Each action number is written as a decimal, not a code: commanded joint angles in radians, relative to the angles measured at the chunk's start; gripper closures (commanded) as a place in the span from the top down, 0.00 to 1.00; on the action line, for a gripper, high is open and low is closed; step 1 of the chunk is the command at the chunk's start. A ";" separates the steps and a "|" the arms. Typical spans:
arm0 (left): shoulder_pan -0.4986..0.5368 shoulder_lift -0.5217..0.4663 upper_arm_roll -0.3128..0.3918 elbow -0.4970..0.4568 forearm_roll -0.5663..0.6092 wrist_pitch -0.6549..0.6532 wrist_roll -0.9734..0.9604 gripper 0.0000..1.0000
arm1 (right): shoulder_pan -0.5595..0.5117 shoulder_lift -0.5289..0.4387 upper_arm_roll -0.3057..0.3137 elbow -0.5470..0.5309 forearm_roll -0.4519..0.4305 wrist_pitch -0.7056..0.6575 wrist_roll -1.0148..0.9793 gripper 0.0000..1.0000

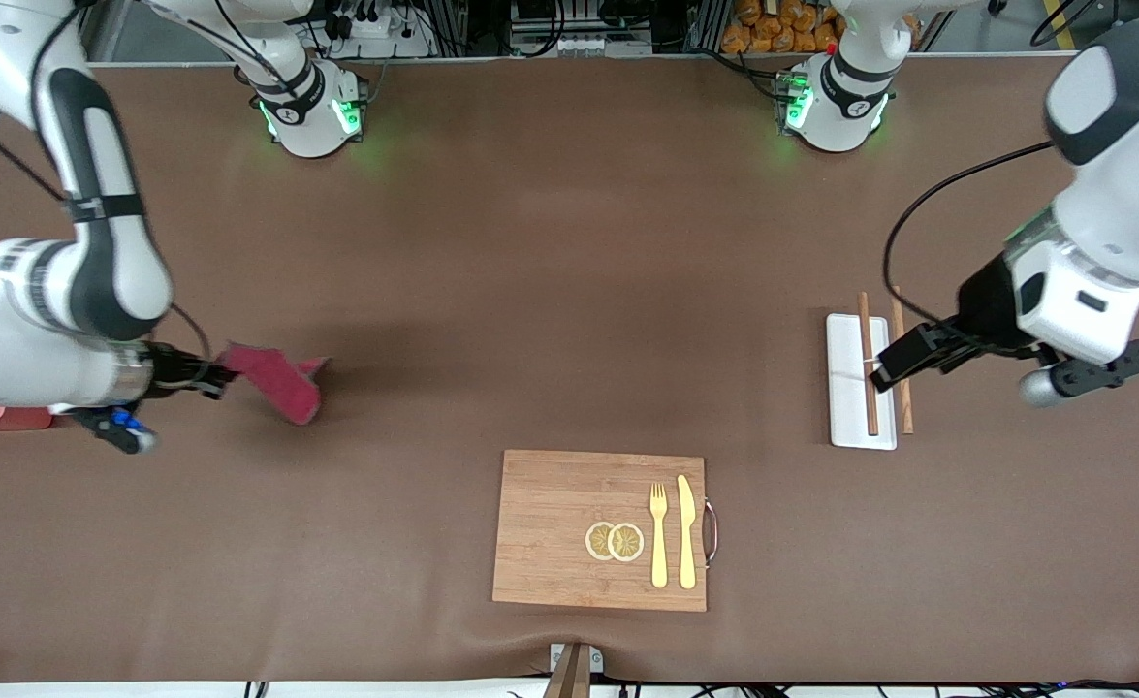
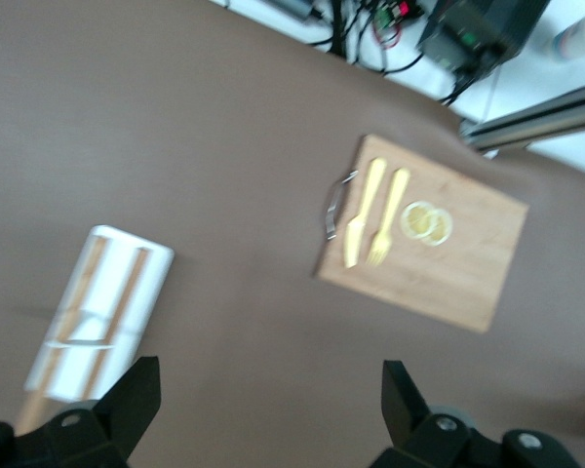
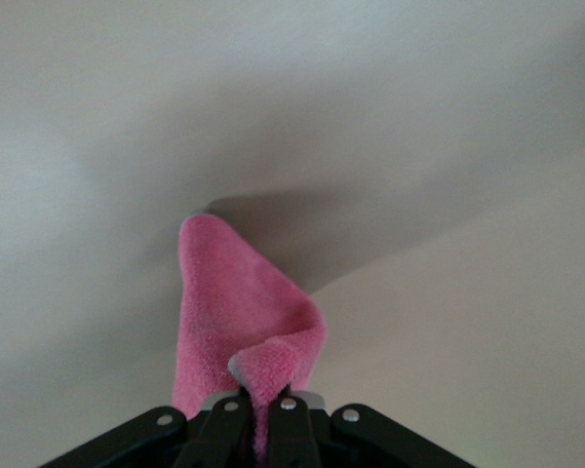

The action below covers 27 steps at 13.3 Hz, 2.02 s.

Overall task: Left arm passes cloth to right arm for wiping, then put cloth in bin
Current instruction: 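Wipe the table with the pink cloth using the right gripper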

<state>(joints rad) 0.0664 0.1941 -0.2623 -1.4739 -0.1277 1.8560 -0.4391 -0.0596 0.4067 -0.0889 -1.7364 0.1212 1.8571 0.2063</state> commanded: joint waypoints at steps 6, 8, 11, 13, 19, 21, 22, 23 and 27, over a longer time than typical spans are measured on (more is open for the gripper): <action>-0.194 -0.206 0.310 -0.046 0.129 -0.332 0.458 1.00 | -0.249 -0.005 0.021 0.049 -0.218 0.122 -0.570 0.00; -0.163 -0.231 0.240 -0.046 0.175 -0.385 0.458 1.00 | -0.227 -0.009 0.021 0.048 -0.213 0.113 -0.538 0.00; -0.149 -0.228 0.225 -0.045 0.151 -0.390 0.444 1.00 | -0.149 -0.002 0.026 0.026 -0.201 0.120 -0.371 0.00; -0.151 -0.219 0.222 -0.040 0.135 -0.387 0.418 1.00 | -0.076 0.000 0.026 0.009 -0.190 0.122 -0.210 0.00; -0.137 -0.193 0.222 -0.060 0.103 -0.319 0.360 1.00 | 0.122 -0.002 0.027 -0.015 -0.028 0.097 0.152 0.00; -0.138 -0.189 0.222 -0.081 0.106 -0.275 0.343 1.00 | 0.194 -0.003 0.027 -0.014 0.021 0.091 0.282 0.00; -0.135 -0.194 0.222 -0.098 0.106 -0.259 0.342 1.00 | 0.219 -0.006 0.027 -0.014 0.040 0.091 0.332 0.00; -0.134 -0.197 0.225 -0.101 0.108 -0.255 0.346 1.00 | 0.249 -0.009 0.027 -0.014 0.058 0.087 0.378 0.00; -0.135 -0.209 0.222 -0.112 0.149 -0.259 0.344 1.00 | 0.247 -0.038 0.024 0.000 0.054 0.019 0.374 0.00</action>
<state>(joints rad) -0.0769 0.0122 -0.0283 -1.5585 0.0007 1.5871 -0.0814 0.2070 0.4032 -0.0535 -1.7366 0.1635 1.9213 0.6025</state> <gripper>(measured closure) 0.000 0.960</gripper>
